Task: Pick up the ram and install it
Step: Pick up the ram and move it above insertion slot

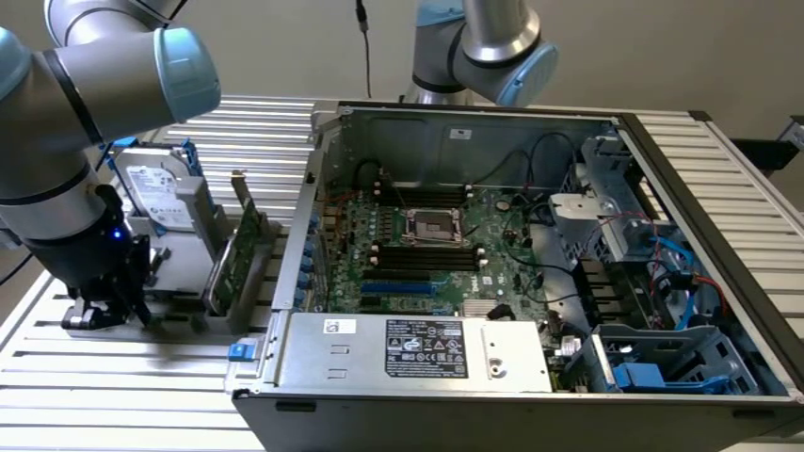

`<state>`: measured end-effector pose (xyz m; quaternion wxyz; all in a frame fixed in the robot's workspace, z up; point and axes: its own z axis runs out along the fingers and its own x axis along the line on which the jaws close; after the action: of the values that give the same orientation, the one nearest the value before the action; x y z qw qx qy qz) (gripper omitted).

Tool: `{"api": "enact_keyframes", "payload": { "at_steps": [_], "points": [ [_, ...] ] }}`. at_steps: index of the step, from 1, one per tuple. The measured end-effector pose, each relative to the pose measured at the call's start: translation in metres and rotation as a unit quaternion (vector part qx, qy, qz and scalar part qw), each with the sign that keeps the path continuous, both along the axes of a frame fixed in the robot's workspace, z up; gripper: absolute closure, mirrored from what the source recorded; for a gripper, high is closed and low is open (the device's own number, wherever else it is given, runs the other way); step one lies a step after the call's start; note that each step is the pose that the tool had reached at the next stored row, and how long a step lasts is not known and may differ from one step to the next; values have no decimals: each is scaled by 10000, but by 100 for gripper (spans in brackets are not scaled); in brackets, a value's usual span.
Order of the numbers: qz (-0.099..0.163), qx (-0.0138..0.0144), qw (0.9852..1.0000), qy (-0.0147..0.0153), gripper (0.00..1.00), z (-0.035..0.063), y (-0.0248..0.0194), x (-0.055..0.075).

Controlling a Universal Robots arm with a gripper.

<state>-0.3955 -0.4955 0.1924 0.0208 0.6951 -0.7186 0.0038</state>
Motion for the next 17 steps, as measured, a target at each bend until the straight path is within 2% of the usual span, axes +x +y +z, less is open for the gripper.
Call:
{"api": "enact_keyframes", "payload": {
  "at_steps": [11, 17],
  "points": [
    [0, 0, 10000, 3, 86, 4, 0, 1],
    [0, 0, 10000, 7, 86, 115, 0, 0]
  ]
}}
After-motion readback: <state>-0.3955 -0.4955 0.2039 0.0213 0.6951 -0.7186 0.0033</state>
